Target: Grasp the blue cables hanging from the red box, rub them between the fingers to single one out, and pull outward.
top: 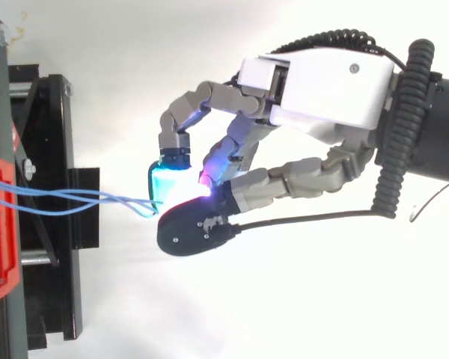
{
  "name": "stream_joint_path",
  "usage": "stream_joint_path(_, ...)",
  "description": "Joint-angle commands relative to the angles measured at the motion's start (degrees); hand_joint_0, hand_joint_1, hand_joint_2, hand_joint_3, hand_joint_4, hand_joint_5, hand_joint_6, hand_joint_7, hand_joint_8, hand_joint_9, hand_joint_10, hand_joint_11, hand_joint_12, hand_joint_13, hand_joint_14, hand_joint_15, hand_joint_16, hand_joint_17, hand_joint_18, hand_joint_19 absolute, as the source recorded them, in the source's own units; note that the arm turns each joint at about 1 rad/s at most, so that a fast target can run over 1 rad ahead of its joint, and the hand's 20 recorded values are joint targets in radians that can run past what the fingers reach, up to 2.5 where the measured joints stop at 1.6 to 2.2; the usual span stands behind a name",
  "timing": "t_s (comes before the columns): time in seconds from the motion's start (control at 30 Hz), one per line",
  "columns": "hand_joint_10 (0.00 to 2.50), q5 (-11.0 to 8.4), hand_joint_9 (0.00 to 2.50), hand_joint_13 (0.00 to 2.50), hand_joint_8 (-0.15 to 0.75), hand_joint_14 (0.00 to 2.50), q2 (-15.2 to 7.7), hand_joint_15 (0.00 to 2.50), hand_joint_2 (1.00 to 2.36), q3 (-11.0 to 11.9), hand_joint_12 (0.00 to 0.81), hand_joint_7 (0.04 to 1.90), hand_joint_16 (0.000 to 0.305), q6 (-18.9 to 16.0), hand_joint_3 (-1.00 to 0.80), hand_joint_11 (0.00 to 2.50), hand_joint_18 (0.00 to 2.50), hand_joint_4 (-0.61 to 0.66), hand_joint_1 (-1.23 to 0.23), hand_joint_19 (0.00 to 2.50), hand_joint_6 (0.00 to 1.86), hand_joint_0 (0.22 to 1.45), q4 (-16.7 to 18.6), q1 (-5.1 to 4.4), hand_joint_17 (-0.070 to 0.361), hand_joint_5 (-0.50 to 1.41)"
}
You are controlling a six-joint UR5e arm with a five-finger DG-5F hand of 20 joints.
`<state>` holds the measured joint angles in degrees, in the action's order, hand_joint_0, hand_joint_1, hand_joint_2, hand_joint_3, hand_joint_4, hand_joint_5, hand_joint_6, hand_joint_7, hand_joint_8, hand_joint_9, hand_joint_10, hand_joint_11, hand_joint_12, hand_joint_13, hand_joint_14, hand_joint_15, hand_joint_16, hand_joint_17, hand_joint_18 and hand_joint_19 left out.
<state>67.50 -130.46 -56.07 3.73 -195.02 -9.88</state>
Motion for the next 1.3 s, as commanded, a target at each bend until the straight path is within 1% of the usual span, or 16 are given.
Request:
stream_joint_path(0.0,0.02,-0.09,1.15,0.85,0.241,0.03,-0.06,0.76,1.01,0.0,0.35,1.07,0.043,-0.04,-0.42,1.11,0.73,0.07,-0.68,0.78,0.89,0.56,-0.01,-0.13,0.097,-0.16)
stream_joint_path(0.1,0.02,0.0,1.15,0.84,0.254,0.03,-0.06,0.75,1.0,0.0,0.358,1.05,0.045,-0.04,-0.49,1.11,0.73,0.08,-0.63,0.79,0.87,0.53,-0.01,-0.22,0.101,-0.16)
stream_joint_path(0.33,0.02,-0.09,1.15,0.85,0.265,0.03,-0.06,0.75,1.0,0.0,0.374,1.01,0.049,-0.57,-0.5,1.09,0.74,0.1,-0.56,0.78,0.86,0.49,-0.01,-0.22,0.109,-0.16)
stream_joint_path(0.43,0.02,-0.09,1.15,0.86,0.265,0.03,0.03,0.76,1.0,0.0,0.375,1.01,0.049,-0.74,-0.5,1.1,0.74,0.1,-0.58,0.79,0.86,0.49,-0.01,-0.4,0.109,-0.16)
stream_joint_path(0.57,0.02,-0.09,1.14,0.85,0.253,0.03,0.03,0.76,1.0,0.0,0.364,1.04,0.045,-0.74,-0.49,1.12,0.72,0.08,-0.69,0.8,0.86,0.54,-0.09,-0.4,0.102,-0.16)
stream_joint_path(0.63,0.02,-0.09,1.14,0.84,0.239,0.03,-0.06,0.76,1.01,0.0,0.349,1.07,0.044,-0.74,-0.43,1.14,0.71,0.07,-0.73,0.8,0.87,0.57,-0.36,-0.49,0.098,-0.16)
stream_joint_path(0.67,0.03,-0.09,1.14,0.85,0.238,0.03,0.03,0.76,1.01,0.0,0.352,1.07,0.043,-0.74,-0.4,1.11,0.72,0.07,-0.75,0.8,0.87,0.58,-0.44,-0.49,0.098,-0.16)
stream_joint_path(0.73,0.02,-0.09,1.15,0.85,0.239,0.03,-0.06,0.76,1.01,0.0,0.349,1.07,0.043,-0.74,-0.34,1.13,0.72,0.06,-0.77,0.79,0.88,0.61,-0.53,-0.49,0.096,-0.16)
stream_joint_path(0.9,0.02,-0.09,1.2,0.88,0.254,0.03,-0.06,0.76,1.02,0.0,0.354,1.12,0.043,-0.74,-0.14,1.15,0.77,0.0,-0.78,0.77,0.92,0.62,-0.53,-0.57,0.097,-0.15)
stream_joint_path(1.0,0.02,-0.09,1.23,0.9,0.262,0.03,0.03,0.76,1.02,0.0,0.357,1.13,0.044,-0.74,-0.09,1.15,0.8,-0.03,-0.78,0.76,0.93,0.62,-0.97,-0.57,0.099,-0.14)
stream_joint_path(1.13,0.02,-0.09,1.27,0.92,0.279,0.03,0.03,0.74,1.02,0.0,0.374,1.14,0.047,-0.74,-0.04,1.12,0.83,-0.04,-0.78,0.73,0.93,0.61,-1.06,-0.57,0.107,-0.13)
stream_joint_path(1.2,0.02,-0.27,1.3,0.93,0.299,0.02,0.03,0.67,1.01,0.0,0.395,1.15,0.051,-0.74,-0.04,1.05,0.87,-0.03,-0.77,0.7,0.92,0.61,-1.06,-0.66,0.116,-0.11)
stream_joint_path(1.27,0.02,-0.7,1.26,0.91,0.305,0.02,-0.06,0.55,1.01,0.0,0.408,1.16,0.054,-0.74,-0.03,0.86,0.89,-0.04,-0.77,0.65,0.91,0.6,-1.06,-0.75,0.121,-0.11)
